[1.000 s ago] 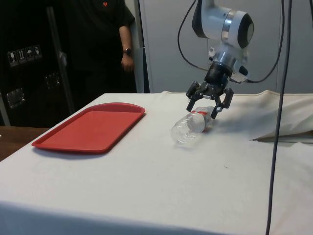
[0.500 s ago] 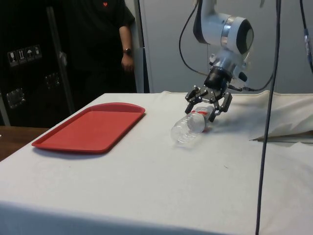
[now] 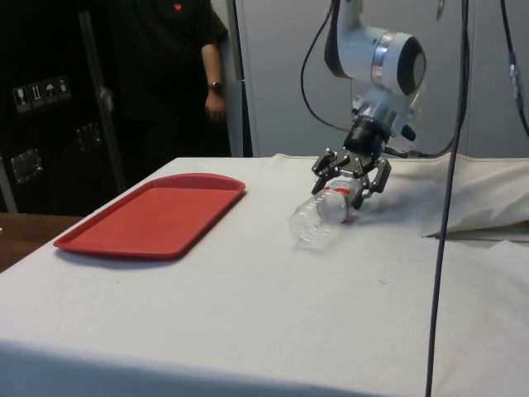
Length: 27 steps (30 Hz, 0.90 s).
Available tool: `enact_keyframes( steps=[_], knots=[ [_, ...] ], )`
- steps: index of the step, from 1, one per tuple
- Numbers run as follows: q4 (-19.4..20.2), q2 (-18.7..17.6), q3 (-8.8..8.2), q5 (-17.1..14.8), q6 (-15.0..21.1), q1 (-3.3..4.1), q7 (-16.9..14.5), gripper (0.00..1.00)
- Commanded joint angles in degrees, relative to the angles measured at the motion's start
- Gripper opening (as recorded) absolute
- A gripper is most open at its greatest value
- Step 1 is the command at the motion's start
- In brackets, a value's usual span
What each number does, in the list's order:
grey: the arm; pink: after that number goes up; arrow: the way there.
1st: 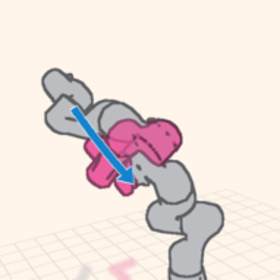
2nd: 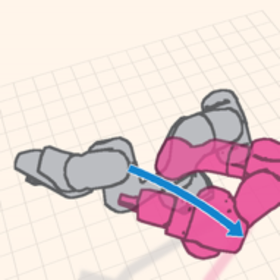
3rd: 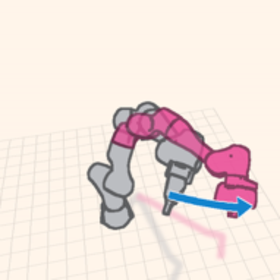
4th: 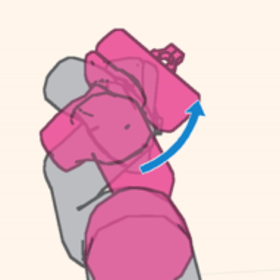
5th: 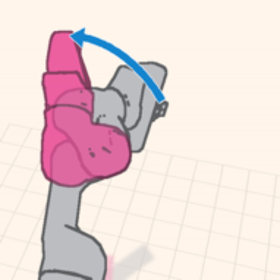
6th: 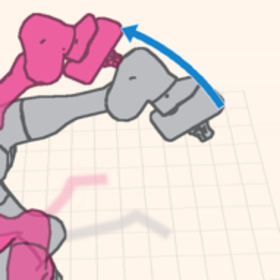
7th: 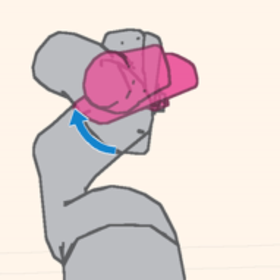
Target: Place the bottle upright on the tray.
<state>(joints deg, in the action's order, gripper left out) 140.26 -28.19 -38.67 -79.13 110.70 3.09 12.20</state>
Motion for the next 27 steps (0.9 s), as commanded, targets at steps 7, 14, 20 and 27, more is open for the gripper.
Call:
enact_keyframes(
  steps=[7, 14, 20, 27],
  knots=[
    [-0.57, -1.15, 0.06, -0.63, -0.8, -0.11, -0.17, 1.0],
    [-0.57, -1.15, 0.0, -0.4, -0.8, -0.06, -0.11, 1.0],
    [-0.57, -1.15, 0.0, -0.34, -0.8, -0.06, -0.06, 1.0],
    [-0.57, -1.15, -0.06, -0.29, -0.8, 0.0, -0.06, 1.0]
  ],
)
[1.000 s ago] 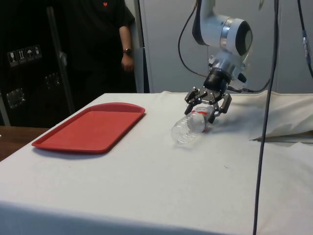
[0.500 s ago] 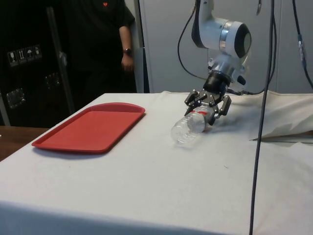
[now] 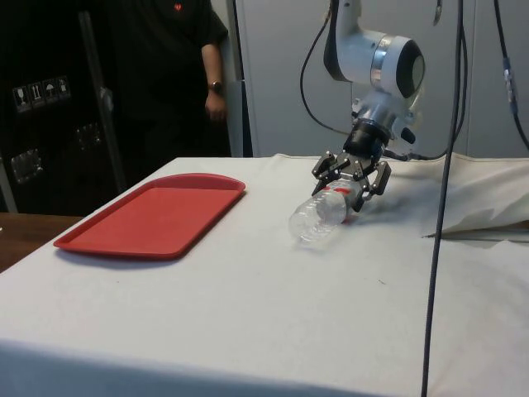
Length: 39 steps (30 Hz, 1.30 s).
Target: Place the bottle upright on the tray.
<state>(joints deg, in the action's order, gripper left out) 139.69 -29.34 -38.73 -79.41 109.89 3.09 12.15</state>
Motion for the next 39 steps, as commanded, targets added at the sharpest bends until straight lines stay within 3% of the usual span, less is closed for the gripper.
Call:
enact_keyframes(
  steps=[1, 10, 11, 13, 14, 21, 23, 29, 39],
  knots=[
    [0.0, 0.0, 0.0, 0.0, 0.0, 0.0, 0.0, 1.0],
    [0.0, 0.0, 0.0, 0.0, 0.0, 0.0, 0.0, 0.98],
    [0.0, 0.0, 0.0, 0.0, 0.0, 0.0, 0.0, 0.85],
    [0.06, 0.0, 0.0, 0.0, 0.0, 0.0, 0.0, 0.7],
    [0.0, 0.0, 0.0, 0.0, 0.0, 0.0, 0.0, 0.7],
    [0.0, -0.11, -0.29, 0.0, -0.63, 0.06, -0.06, 0.31],
    [0.0, 0.17, -0.4, 0.11, -1.15, 0.0, 0.0, 0.26],
    [-0.06, -0.23, -0.52, -0.11, -1.43, 0.06, -0.17, 0.14],
    [-0.34, -0.17, -0.57, 0.06, -1.78, 0.11, 0.52, 0.14]
  ],
)
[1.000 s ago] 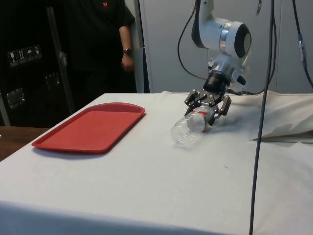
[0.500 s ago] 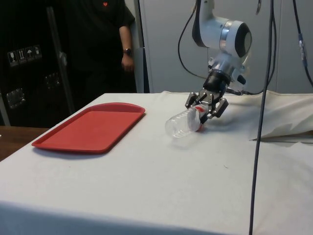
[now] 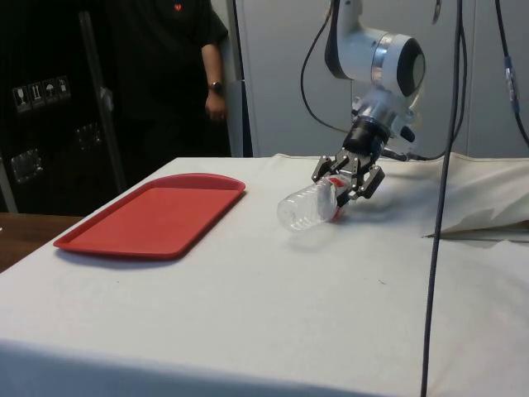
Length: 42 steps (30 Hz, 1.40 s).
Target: Place the bottle upright on the tray.
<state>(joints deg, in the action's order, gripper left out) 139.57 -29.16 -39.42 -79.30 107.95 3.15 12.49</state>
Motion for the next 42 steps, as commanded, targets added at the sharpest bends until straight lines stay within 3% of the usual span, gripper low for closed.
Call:
enact_keyframes(
  steps=[1, 8, 9, 16, 17, 18, 24, 25, 26, 31, 33, 34, 35, 42],
  knots=[
    [0.0, 0.0, 0.0, 0.0, 0.0, 0.0, 0.0, 0.14],
    [-0.4, 0.0, 0.0, -0.17, 0.52, 0.29, 0.74, 0.14],
    [-0.23, -0.06, 0.0, 0.0, 0.0, 0.06, 0.34, 0.14],
    [-0.86, 1.15, -0.4, 0.34, 2.41, 1.15, 2.29, 0.14],
    [-1.03, 0.57, 0.0, 0.06, 1.38, 0.52, 1.55, 0.14],
    [-0.86, 1.32, -0.34, 0.46, 2.64, 1.26, 2.52, 0.14],
    [-1.15, 2.81, -0.23, 1.26, 4.76, 1.72, 4.3, 0.14],
    [-1.2, 2.58, 0.0, 0.97, 3.9, 1.15, 3.61, 0.14],
    [-1.2, 3.04, -0.23, 1.32, 5.04, 1.78, 4.53, 0.14],
    [-1.78, 3.84, -0.23, 1.6, 6.65, 2.41, 5.9, 0.14],
    [-2.01, 4.13, -0.23, 1.78, 7.05, 2.58, 6.42, 0.14],
    [-2.12, 3.78, 0.06, 1.26, 6.3, 2.01, 5.67, 0.14],
    [-2.18, 4.24, -0.23, 1.89, 7.28, 2.64, 6.76, 0.14],
    [-3.84, 5.44, -0.17, 3.78, 8.25, 2.98, 10.14, 0.14]
  ],
)
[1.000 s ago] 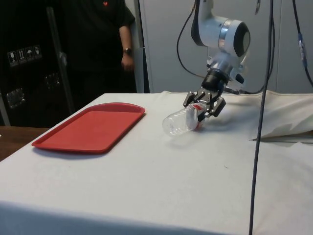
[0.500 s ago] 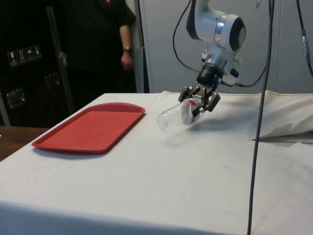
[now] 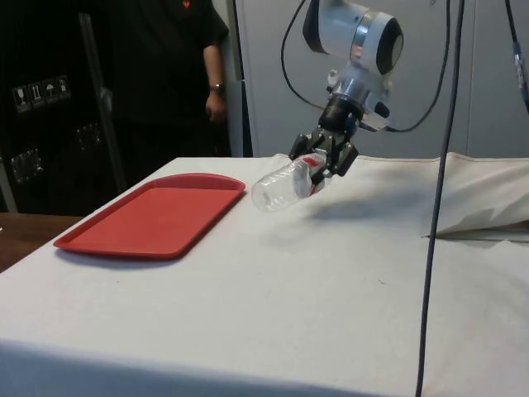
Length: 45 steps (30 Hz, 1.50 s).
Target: Place the bottle upright on the tray.
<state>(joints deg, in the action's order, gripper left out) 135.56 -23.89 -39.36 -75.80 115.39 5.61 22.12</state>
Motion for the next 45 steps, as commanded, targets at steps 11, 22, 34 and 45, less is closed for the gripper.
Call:
enact_keyframes(
  steps=[11, 22, 34, 45],
  knots=[
    [-2.81, 0.8, 0.0, 2.52, 0.52, 0.34, 4.7, 0.14],
    [-6.65, 1.15, -0.17, 5.67, 1.15, 1.2, 10.49, 0.14],
    [-11.69, 0.4, 0.8, 8.14, 0.69, 1.32, 15.41, 0.14],
    [-15.87, -1.03, 1.38, 9.11, -0.69, 1.09, 16.96, 0.14]
  ],
)
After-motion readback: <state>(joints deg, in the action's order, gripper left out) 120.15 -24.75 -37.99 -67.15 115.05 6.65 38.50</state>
